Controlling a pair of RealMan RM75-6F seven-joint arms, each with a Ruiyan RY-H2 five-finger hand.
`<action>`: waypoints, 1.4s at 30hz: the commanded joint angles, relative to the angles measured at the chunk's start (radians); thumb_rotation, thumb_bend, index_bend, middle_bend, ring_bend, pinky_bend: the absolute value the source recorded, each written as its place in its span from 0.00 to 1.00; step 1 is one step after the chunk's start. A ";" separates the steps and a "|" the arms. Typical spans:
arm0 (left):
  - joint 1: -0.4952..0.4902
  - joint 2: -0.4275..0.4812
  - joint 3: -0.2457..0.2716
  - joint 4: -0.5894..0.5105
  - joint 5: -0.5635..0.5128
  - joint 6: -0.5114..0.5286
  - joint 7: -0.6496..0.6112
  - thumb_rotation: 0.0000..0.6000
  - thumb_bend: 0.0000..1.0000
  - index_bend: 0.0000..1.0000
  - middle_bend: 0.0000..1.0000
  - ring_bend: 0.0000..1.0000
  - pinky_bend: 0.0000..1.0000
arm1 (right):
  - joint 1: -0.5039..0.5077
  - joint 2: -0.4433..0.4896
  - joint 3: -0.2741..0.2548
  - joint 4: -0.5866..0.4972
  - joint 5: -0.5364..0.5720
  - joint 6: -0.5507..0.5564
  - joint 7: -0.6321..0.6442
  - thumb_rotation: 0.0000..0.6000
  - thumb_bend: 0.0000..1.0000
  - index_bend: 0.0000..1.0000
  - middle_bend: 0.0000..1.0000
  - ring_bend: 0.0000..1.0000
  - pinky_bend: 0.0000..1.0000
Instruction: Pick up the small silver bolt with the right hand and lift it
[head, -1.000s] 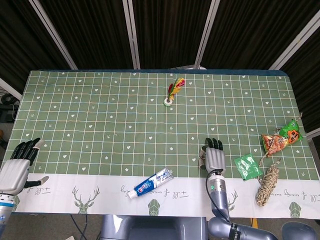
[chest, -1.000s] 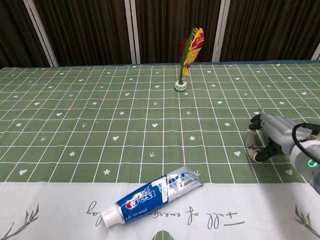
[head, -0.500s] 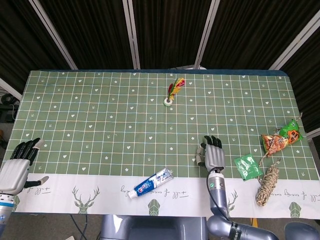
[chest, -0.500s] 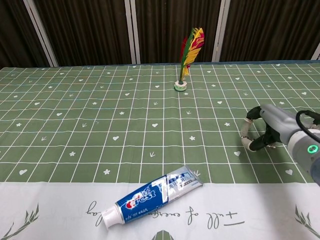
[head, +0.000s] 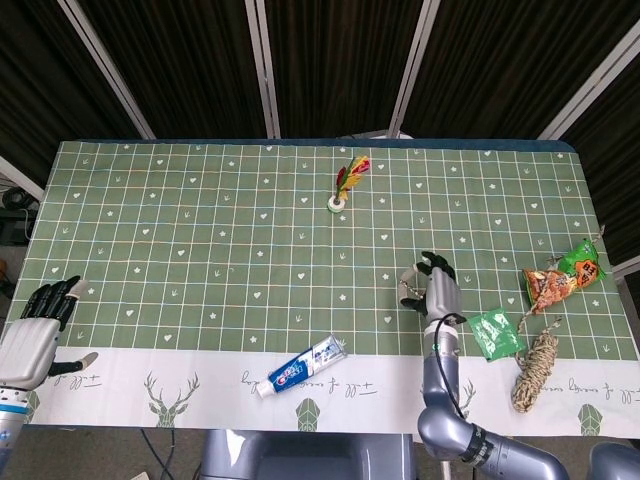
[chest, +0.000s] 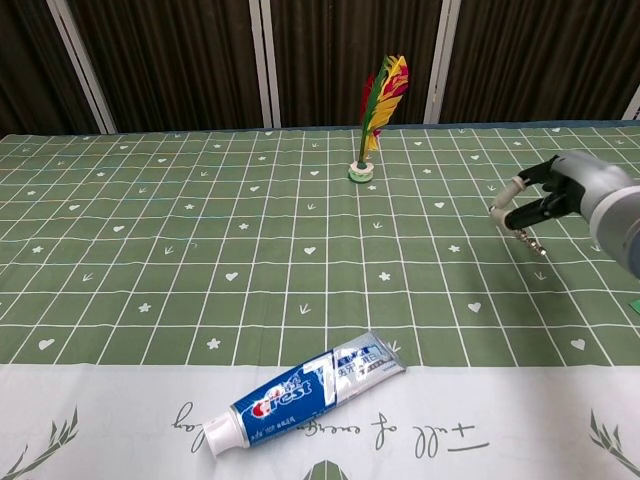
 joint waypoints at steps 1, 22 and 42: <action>0.000 0.000 0.000 0.000 0.001 0.001 0.000 1.00 0.00 0.00 0.00 0.00 0.00 | 0.007 0.020 0.086 -0.037 0.088 -0.012 0.072 1.00 0.39 0.58 0.12 0.00 0.00; -0.003 0.003 0.004 -0.003 0.000 -0.012 -0.006 1.00 0.00 0.00 0.00 0.00 0.00 | 0.090 -0.019 0.188 0.204 0.155 -0.220 0.460 1.00 0.39 0.59 0.13 0.00 0.00; -0.006 0.003 -0.001 -0.006 -0.024 -0.025 0.001 1.00 0.00 0.00 0.00 0.00 0.00 | 0.272 -0.073 0.236 0.633 0.105 -0.372 0.644 1.00 0.39 0.60 0.15 0.00 0.00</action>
